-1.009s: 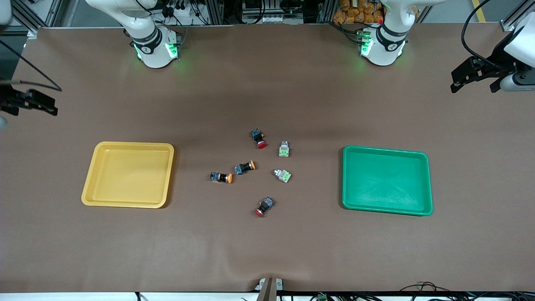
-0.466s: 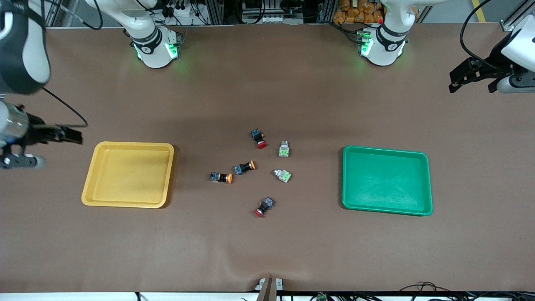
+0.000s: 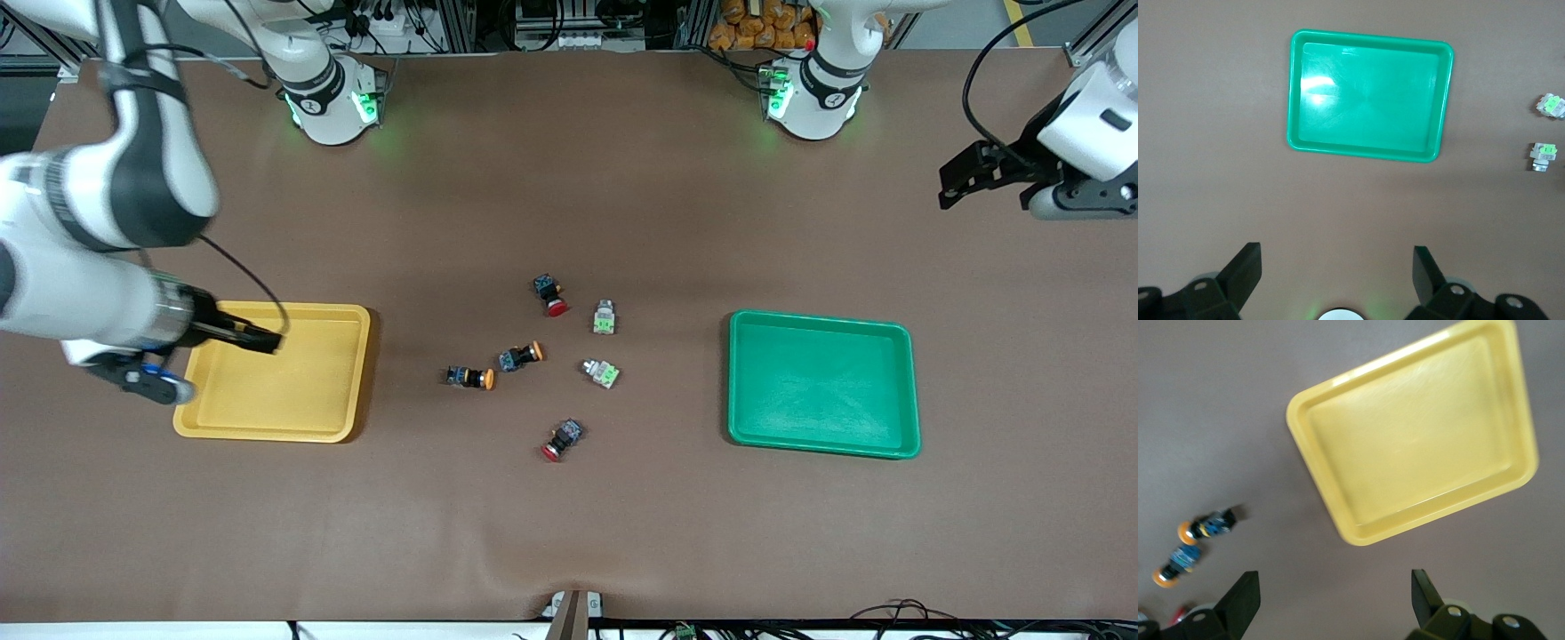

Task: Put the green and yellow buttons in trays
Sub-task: 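Reach the right gripper to a blue button while the left gripper reaches a green button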

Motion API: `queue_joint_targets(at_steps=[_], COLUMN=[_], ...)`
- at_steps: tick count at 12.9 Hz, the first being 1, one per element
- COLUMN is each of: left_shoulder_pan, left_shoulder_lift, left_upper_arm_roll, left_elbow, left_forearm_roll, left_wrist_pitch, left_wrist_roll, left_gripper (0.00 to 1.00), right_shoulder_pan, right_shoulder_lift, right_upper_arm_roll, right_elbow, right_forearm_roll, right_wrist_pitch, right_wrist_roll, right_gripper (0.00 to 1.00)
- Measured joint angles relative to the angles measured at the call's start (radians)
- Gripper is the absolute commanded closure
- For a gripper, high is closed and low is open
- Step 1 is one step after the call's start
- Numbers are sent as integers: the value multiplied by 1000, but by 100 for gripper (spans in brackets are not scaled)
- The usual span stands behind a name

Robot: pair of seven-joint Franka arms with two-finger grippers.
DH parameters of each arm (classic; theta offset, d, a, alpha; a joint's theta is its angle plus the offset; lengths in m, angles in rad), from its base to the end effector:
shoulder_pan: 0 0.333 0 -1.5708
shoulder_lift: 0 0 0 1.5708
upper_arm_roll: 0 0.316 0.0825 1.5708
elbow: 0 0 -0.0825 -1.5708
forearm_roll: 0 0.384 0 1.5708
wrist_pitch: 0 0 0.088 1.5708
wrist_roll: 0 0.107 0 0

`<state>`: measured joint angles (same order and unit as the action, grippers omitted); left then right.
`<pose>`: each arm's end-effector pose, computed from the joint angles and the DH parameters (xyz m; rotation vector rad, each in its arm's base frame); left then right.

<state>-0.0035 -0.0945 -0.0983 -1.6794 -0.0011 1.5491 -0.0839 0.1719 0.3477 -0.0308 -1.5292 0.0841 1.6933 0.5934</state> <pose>0.5187 -0.0556 0.6221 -3.1295 0.0271 0.0553 0.6354 0.1007 0.4440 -3.0396 0.7268 0.3085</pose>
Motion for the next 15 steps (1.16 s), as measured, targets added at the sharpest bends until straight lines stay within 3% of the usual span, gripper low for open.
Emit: queue_joint_targets(at_steps=[3, 6, 9, 11, 15], left_shoulder_pan=[-10, -18, -33, -63, -159], left_shoulder_lift=[36, 104, 197, 264, 408], left_upper_arm_roll=[-28, -131, -248, -280, -282], left_elbow=[-1, -18, -70, -85, -86], left_forearm_roll=[-2, -2, 25, 63, 178], left_wrist_pitch=[36, 125, 296, 375, 500], left_wrist_roll=[-80, -281, -557, -698, -939], left_gripper=[0, 0, 0, 0, 0], right_shoulder_pan=[100, 179, 252, 268, 269], right_shoulder_lift=[73, 162, 249, 303, 367], right_upper_arm_roll=[2, 3, 3, 3, 1], right_elbow=[-1, -1, -2, -2, -3], right_forearm_roll=[2, 6, 25, 42, 58], right_wrist_pitch=[109, 241, 408, 489, 523], right_wrist_roll=[302, 545, 786, 852, 866], right_gripper=[0, 0, 0, 0, 0])
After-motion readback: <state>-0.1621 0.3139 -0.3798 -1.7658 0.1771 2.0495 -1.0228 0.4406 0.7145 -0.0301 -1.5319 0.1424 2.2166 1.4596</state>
